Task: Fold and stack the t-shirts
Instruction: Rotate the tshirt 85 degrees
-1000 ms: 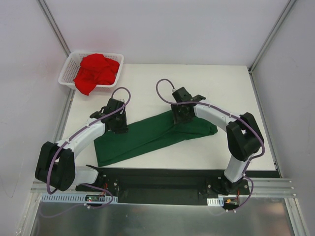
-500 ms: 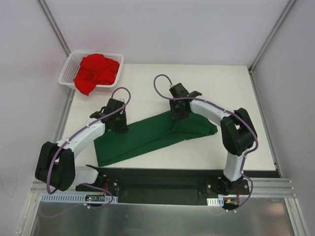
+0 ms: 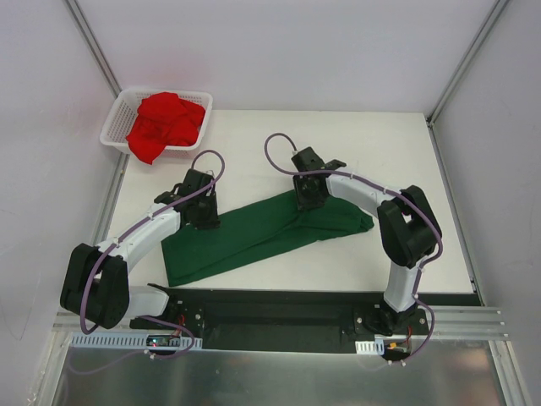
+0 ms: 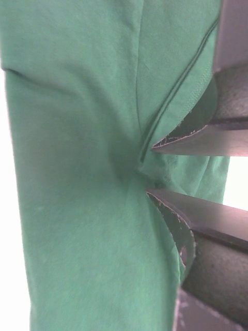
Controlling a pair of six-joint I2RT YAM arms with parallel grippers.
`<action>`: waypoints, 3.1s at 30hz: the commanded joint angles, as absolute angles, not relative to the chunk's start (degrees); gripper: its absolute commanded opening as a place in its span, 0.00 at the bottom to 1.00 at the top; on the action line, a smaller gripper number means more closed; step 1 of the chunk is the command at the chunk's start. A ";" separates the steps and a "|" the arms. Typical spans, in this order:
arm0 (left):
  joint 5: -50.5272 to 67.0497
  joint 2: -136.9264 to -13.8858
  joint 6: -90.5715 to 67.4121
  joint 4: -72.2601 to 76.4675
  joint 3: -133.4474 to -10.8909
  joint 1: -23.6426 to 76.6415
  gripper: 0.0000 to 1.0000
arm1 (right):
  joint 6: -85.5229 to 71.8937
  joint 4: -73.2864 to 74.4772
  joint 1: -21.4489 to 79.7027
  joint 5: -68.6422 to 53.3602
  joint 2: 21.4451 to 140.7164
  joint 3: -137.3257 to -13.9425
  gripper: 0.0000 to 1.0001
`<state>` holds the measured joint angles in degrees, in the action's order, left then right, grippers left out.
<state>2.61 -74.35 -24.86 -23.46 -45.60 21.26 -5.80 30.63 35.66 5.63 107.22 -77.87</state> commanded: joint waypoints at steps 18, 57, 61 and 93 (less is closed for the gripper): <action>2.37 -73.65 -24.43 -24.79 -45.88 20.66 0.00 | -6.94 32.17 36.38 6.41 98.63 -72.87 0.01; 3.69 -72.69 -24.26 -24.79 -45.53 20.74 0.00 | -17.22 42.45 53.96 17.31 91.23 -64.95 0.29; 3.69 -72.51 -24.26 -24.87 -45.44 20.74 0.00 | -19.15 43.50 55.02 19.68 88.51 -63.90 0.39; 3.34 -71.28 -24.52 -25.40 -45.44 20.66 0.00 | -12.13 30.41 43.95 15.56 96.50 -65.13 0.01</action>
<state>2.98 -72.71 -24.82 -23.64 -45.47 21.26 -12.60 31.99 44.25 19.11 95.74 -66.35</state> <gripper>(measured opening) 0.003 0.015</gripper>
